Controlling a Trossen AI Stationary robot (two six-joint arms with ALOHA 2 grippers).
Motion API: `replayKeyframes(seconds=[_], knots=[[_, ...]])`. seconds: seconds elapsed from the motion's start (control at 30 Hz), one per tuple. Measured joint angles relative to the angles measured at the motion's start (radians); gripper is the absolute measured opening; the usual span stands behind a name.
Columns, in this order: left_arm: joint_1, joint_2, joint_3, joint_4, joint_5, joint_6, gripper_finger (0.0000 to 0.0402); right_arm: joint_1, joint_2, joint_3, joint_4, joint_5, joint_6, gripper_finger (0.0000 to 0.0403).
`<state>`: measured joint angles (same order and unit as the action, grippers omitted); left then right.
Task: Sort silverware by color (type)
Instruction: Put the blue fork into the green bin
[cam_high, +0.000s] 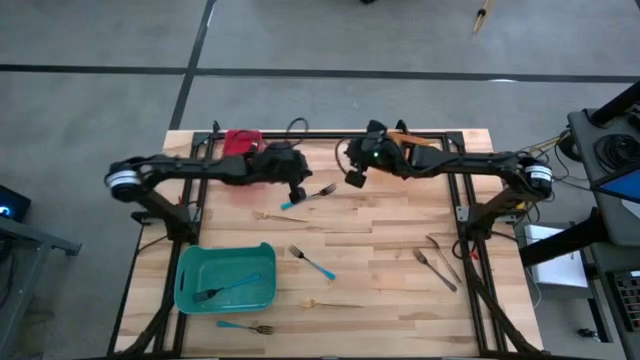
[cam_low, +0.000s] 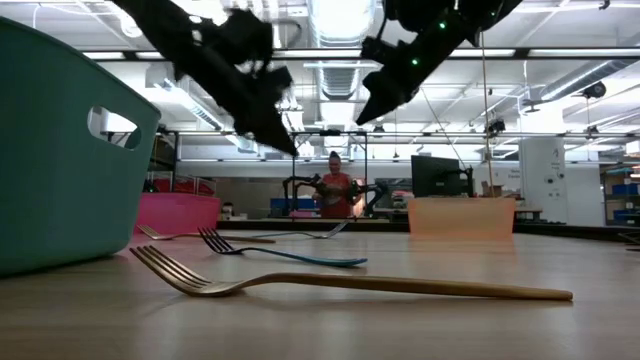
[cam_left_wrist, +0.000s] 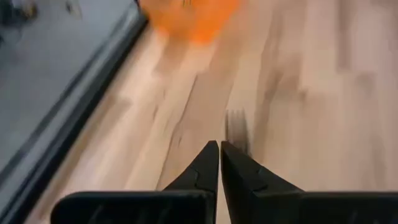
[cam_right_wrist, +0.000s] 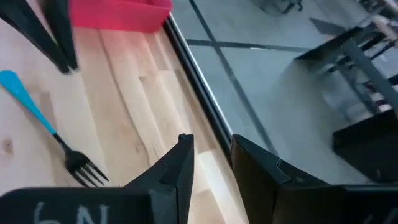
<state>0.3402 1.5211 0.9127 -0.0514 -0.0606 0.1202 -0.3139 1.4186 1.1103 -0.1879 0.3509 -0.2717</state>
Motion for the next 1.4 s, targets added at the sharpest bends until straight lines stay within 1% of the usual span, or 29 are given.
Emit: replayKeyframes(seconds=[0.13, 0.23, 0.33, 0.4, 0.53, 0.6, 0.73, 0.87, 0.97, 1.07, 1.13, 1.23, 1.33, 1.4], knots=[[0.007, 0.123, 0.068, -0.036, 0.002, 0.007, 0.0000, -0.064, -0.019, -0.047, 0.028, -0.115, 0.011, 0.0090], [0.007, 0.187, 0.091, -0.042, 0.059, 0.008, 0.0000, -0.105, -0.024, -0.080, 0.062, -0.183, 0.014, 0.0086], [0.008, 0.223, 0.091, -0.063, 0.118, 0.036, 0.0000, -0.134, -0.026, -0.106, 0.087, -0.202, 0.013, 0.0087], [0.011, 0.243, 0.091, -0.097, 0.127, 0.056, 0.0000, -0.146, -0.026, -0.117, 0.106, -0.202, 0.010, 0.0089], [0.019, 0.274, 0.091, -0.102, 0.131, 0.043, 0.0001, -0.158, -0.025, -0.121, 0.122, -0.202, 0.009, 0.0091], [0.018, 0.278, 0.091, -0.097, 0.138, 0.032, 0.0008, -0.157, -0.024, -0.121, 0.123, -0.202, 0.004, 0.0089], [0.018, 0.290, 0.091, -0.100, 0.160, 0.022, 0.0042, -0.156, -0.024, -0.121, 0.126, -0.204, 0.001, 0.0084], [0.019, 0.299, 0.091, -0.099, 0.208, 0.021, 0.0092, -0.156, -0.023, -0.121, 0.126, -0.203, 0.002, 0.0082], [0.019, 0.309, 0.091, -0.099, 0.203, 0.022, 0.0130, -0.156, -0.023, -0.121, 0.127, -0.204, 0.002, 0.0083], [0.023, 0.333, 0.090, -0.099, 0.197, 0.027, 0.0151, -0.156, -0.023, -0.121, 0.127, -0.204, 0.003, 0.0086], [0.024, 0.352, 0.089, -0.095, 0.190, 0.033, 0.0154, -0.156, -0.023, -0.121, 0.127, -0.203, 0.011, 0.0088], [0.023, 0.374, 0.091, -0.087, 0.174, 0.036, 0.0149, -0.156, -0.023, -0.121, 0.127, -0.203, 0.011, 0.0088], [0.021, 0.395, 0.092, -0.084, 0.138, 0.037, 0.0129, -0.156, -0.023, -0.121, 0.126, -0.202, 0.011, 0.0083], [0.022, 0.401, 0.092, -0.087, 0.133, 0.047, 0.0105, -0.156, -0.023, -0.121, 0.126, -0.202, 0.011, 0.0079]])
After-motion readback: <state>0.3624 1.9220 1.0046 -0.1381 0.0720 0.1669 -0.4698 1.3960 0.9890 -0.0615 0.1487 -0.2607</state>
